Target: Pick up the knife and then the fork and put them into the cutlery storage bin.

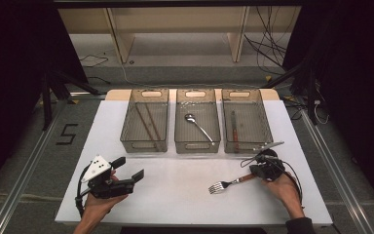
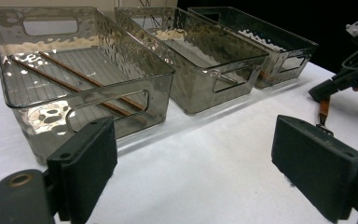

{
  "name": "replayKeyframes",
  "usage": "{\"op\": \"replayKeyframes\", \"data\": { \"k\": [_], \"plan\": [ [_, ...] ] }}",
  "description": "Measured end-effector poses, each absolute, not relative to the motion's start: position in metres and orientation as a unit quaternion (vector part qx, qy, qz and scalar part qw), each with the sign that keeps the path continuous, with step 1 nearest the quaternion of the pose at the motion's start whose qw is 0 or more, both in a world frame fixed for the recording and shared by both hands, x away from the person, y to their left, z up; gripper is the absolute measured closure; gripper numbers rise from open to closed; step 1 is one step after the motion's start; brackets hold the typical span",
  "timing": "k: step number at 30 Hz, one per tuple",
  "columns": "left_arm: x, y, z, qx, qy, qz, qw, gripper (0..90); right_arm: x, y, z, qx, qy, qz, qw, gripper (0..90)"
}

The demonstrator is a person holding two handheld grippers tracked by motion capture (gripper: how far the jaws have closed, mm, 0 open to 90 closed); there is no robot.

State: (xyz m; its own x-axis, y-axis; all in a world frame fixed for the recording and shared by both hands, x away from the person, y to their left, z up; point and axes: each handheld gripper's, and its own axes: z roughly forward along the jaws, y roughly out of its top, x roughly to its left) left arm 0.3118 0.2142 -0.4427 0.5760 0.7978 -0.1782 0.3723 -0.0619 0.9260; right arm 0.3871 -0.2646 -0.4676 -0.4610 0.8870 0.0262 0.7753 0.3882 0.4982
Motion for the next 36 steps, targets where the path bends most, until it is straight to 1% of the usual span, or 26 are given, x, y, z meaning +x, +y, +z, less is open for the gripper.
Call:
{"op": "replayKeyframes", "data": {
  "k": [5,12,22,36],
  "plan": [
    [0.312,0.214,-0.443,0.702,0.417,0.197,0.542,13.5,0.375,-0.265,-0.466,0.502,0.829,0.215,0.119,90.0],
    [0.312,0.215,-0.443,0.702,0.417,0.199,0.541,13.5,0.363,-0.268,-0.463,0.496,0.838,0.206,0.1,90.0],
    [0.311,0.215,-0.443,0.704,0.416,0.2,0.54,13.5,0.354,-0.274,-0.458,0.492,0.844,0.194,0.083,90.0],
    [0.311,0.216,-0.443,0.702,0.418,0.2,0.541,13.5,0.344,-0.273,-0.457,0.483,0.855,0.174,0.076,90.0]
  ]
}}
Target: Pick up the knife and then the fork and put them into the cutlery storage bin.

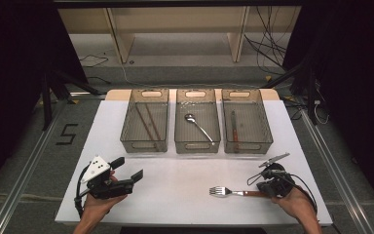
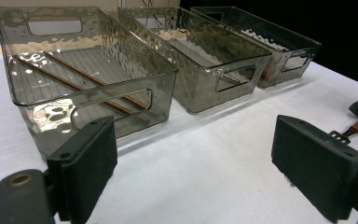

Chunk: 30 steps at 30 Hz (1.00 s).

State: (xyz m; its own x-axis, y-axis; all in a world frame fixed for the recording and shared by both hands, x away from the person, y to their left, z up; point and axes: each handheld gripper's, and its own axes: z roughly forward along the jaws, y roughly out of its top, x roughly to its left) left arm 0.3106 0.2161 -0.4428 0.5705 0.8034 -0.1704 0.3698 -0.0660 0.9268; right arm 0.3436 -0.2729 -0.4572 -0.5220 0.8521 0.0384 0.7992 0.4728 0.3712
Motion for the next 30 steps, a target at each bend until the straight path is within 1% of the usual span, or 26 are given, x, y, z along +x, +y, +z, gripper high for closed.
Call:
{"op": "replayKeyframes", "data": {
  "k": [4,5,6,7,12,14,17,19,30],
  "plan": [
    [0.311,0.216,-0.443,0.702,0.418,0.199,0.54,13.5,0.342,-0.271,-0.452,0.471,0.858,0.191,0.076,77.7],
    [0.311,0.216,-0.443,0.703,0.418,0.199,0.54,13.5,0.342,-0.27,-0.449,0.466,0.86,0.195,0.08,73.3],
    [0.311,0.216,-0.443,0.703,0.418,0.199,0.54,13.5,0.342,-0.269,-0.446,0.459,0.862,0.2,0.083,65.0],
    [0.311,0.216,-0.443,0.703,0.418,0.2,0.54,13.5,0.341,-0.268,-0.443,0.449,0.865,0.206,0.085,59.2],
    [0.31,0.216,-0.443,0.703,0.417,0.2,0.54,13.5,0.339,-0.256,-0.435,0.4,0.887,0.218,0.076,39.4],
    [0.31,0.216,-0.443,0.703,0.417,0.201,0.54,13.5,0.339,-0.251,-0.434,0.386,0.894,0.215,0.073,33.1],
    [0.31,0.216,-0.443,0.705,0.416,0.201,0.538,13.5,0.34,-0.247,-0.435,0.369,0.904,0.202,0.072,28.1],
    [0.31,0.216,-0.443,0.705,0.416,0.201,0.538,13.5,0.34,-0.246,-0.436,0.357,0.911,0.195,0.07,26.6],
    [0.31,0.215,-0.443,0.706,0.414,0.204,0.537,13.5,0.34,-0.242,-0.445,0.326,0.931,0.154,0.067,26.5]
  ]
}}
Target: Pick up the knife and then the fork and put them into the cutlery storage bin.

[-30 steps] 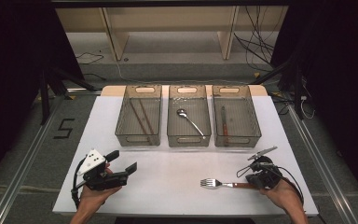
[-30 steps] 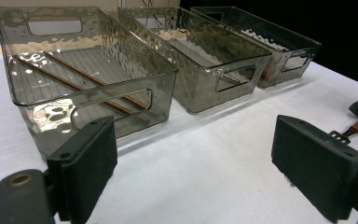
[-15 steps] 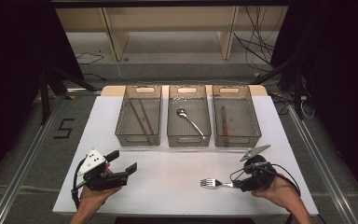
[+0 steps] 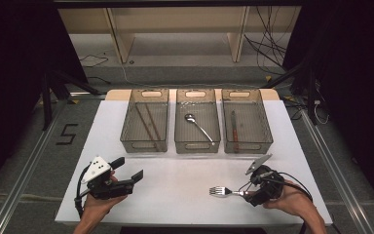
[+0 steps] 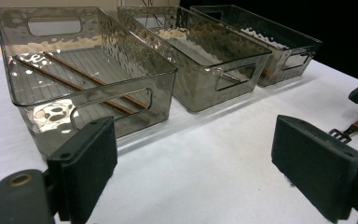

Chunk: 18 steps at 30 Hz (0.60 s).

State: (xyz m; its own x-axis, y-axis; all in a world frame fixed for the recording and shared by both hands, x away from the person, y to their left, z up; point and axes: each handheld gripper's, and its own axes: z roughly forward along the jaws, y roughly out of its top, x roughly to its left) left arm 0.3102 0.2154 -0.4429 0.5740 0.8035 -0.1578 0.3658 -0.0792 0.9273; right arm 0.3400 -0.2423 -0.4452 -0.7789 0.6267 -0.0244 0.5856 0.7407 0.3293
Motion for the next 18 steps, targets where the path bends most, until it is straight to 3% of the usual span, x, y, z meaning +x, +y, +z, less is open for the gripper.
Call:
{"op": "replayKeyframes", "data": {
  "k": [7,18],
  "plan": [
    [0.3099,0.2149,-0.4427,0.706,0.413,0.204,0.537,13.5,0.3406,-0.2391,-0.4506,0.32,0.935,0.139,0.067,29.7],
    [0.3097,0.2139,-0.4429,0.707,0.414,0.205,0.536,13.6,0.3416,-0.2333,-0.4523,0.288,0.949,0.113,0.062,52.0]
  ]
}}
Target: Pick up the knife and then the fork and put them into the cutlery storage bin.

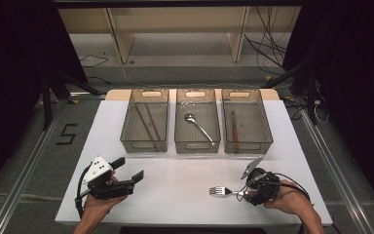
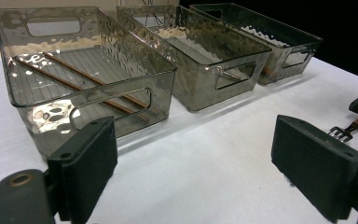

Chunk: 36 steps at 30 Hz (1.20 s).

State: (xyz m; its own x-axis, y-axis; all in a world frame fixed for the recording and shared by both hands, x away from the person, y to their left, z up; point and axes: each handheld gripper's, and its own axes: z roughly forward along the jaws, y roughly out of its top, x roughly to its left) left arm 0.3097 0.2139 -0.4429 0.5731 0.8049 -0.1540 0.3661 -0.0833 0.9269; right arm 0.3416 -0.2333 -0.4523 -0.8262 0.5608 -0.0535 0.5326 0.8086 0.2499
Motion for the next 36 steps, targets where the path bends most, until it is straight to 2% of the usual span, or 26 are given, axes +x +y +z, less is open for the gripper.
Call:
{"op": "replayKeyframes", "data": {
  "k": [12,36],
  "plan": [
    [0.31,0.214,-0.443,0.707,0.414,0.206,0.535,13.7,0.346,-0.232,-0.456,0.275,0.955,0.099,0.048,63.0],
    [0.31,0.214,-0.443,0.71,0.411,0.207,0.533,13.7,0.342,-0.22,-0.454,0.203,0.975,0.058,0.068,70.4]
  ]
}}
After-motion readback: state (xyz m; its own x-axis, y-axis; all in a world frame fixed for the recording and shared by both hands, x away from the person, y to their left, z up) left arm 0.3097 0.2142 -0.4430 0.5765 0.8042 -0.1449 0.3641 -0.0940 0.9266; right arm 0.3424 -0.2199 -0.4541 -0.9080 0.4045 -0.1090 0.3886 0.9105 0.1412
